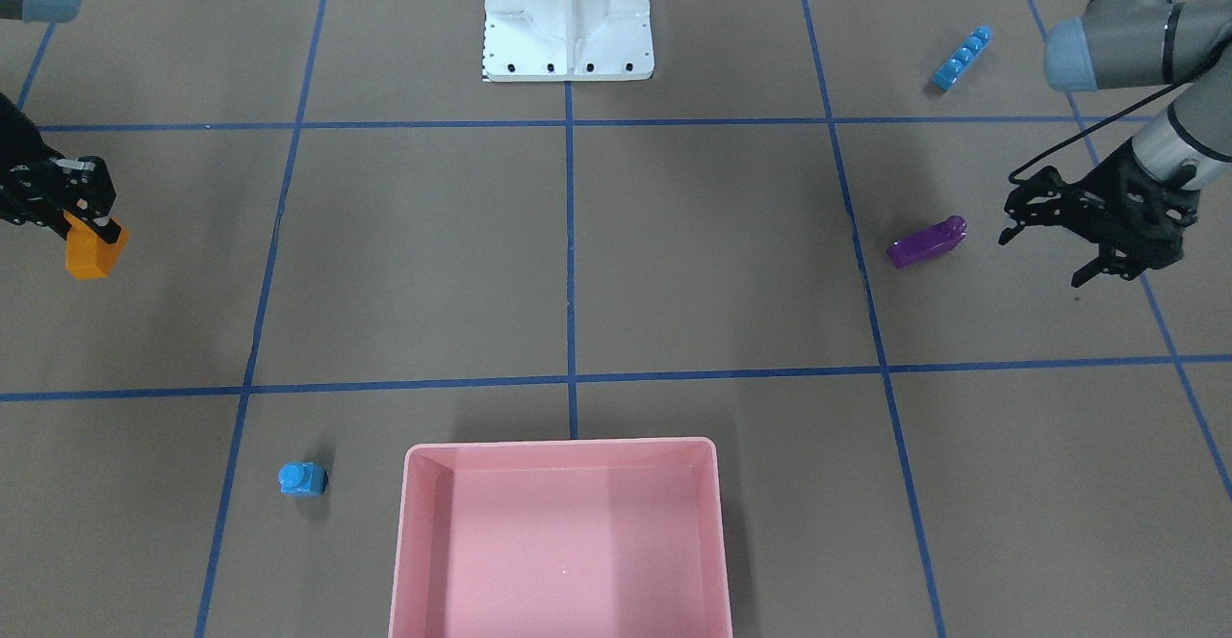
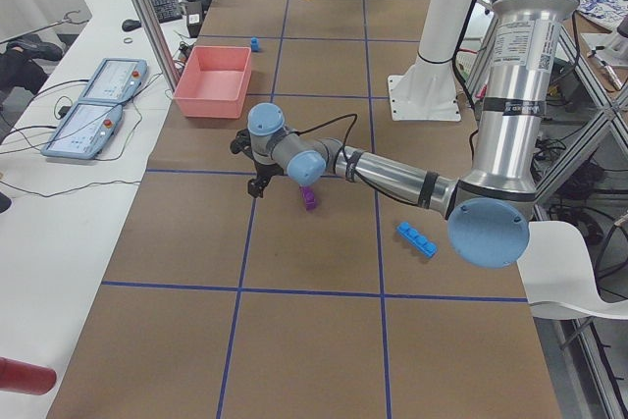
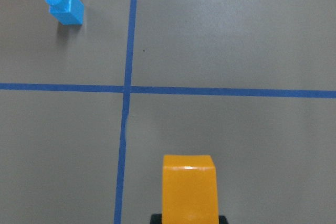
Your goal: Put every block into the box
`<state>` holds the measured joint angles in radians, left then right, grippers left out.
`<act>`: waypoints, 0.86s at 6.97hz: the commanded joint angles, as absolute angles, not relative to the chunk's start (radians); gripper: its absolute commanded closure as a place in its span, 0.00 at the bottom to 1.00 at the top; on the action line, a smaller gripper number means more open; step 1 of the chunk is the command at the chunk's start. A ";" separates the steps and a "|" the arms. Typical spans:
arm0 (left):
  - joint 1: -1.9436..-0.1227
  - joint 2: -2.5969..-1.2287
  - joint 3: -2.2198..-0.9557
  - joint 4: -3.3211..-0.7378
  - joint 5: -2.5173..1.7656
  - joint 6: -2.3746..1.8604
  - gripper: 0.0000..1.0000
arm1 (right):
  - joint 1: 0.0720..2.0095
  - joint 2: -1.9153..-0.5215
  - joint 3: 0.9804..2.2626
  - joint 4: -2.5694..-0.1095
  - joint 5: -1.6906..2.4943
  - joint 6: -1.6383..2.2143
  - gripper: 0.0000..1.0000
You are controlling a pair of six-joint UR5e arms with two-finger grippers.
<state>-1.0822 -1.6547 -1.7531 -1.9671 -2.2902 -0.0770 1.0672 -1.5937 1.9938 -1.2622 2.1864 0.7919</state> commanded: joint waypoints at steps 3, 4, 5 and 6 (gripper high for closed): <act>-0.852 -1.628 -1.793 -1.967 -2.131 0.060 0.00 | 1.129 -1.487 2.017 -1.264 2.187 0.793 1.00; -0.848 -1.623 -1.783 -1.965 -2.126 0.073 0.00 | 1.143 -1.474 2.017 -1.272 2.190 0.793 1.00; -0.844 -1.606 -1.775 -1.965 -2.125 0.077 0.00 | 1.163 -1.421 2.016 -1.323 2.221 0.817 1.00; -0.839 -1.598 -1.769 -1.965 -2.125 0.078 0.00 | 1.182 -1.364 2.016 -1.391 2.230 0.830 1.00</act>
